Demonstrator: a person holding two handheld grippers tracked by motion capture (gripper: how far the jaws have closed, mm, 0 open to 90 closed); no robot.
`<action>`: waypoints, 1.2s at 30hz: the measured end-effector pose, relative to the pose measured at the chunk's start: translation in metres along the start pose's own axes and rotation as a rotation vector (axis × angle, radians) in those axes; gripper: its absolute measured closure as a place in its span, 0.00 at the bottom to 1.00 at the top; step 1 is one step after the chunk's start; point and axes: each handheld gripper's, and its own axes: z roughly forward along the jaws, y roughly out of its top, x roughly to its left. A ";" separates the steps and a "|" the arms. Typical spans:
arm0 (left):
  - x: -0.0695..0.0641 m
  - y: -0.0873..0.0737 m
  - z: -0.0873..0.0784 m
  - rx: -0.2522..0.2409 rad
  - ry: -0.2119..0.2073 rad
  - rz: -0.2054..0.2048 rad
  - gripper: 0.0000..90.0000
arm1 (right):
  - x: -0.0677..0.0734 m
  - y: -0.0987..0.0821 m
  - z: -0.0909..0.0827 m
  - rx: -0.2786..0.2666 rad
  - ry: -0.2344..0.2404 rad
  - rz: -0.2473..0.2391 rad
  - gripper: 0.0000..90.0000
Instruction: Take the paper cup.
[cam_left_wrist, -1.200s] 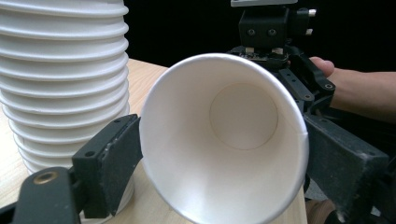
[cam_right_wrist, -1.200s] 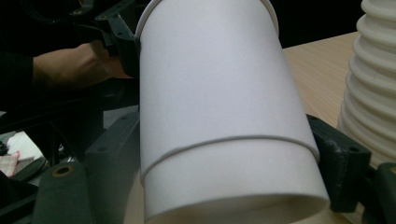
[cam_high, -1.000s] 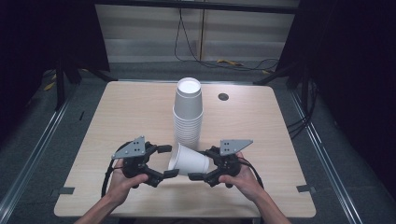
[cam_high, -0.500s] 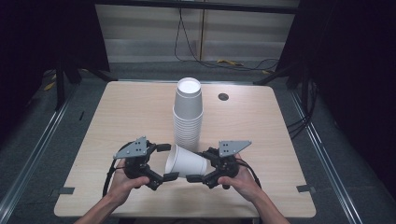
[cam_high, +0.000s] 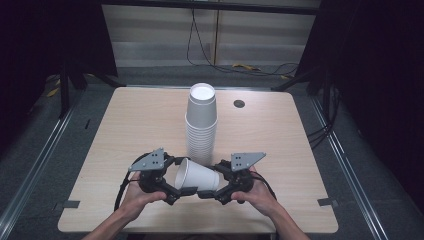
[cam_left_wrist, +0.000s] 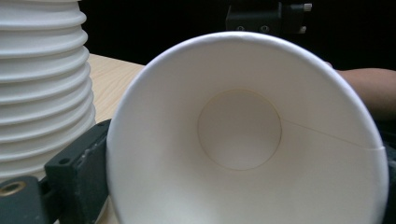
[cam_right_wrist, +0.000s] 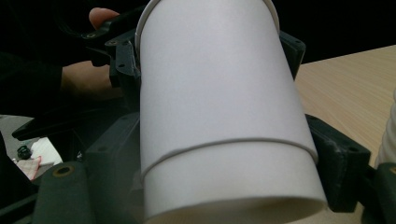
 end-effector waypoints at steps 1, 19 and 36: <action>0.001 0.000 0.000 0.002 -0.007 -0.003 0.06 | 0.000 0.000 0.000 0.000 0.000 -0.001 0.23; 0.001 0.004 -0.005 0.087 -0.008 0.025 0.09 | 0.004 -0.002 0.004 0.081 -0.055 0.020 0.16; 0.006 0.007 -0.017 0.113 0.032 0.019 0.09 | 0.002 -0.003 -0.012 0.121 -0.137 0.061 0.15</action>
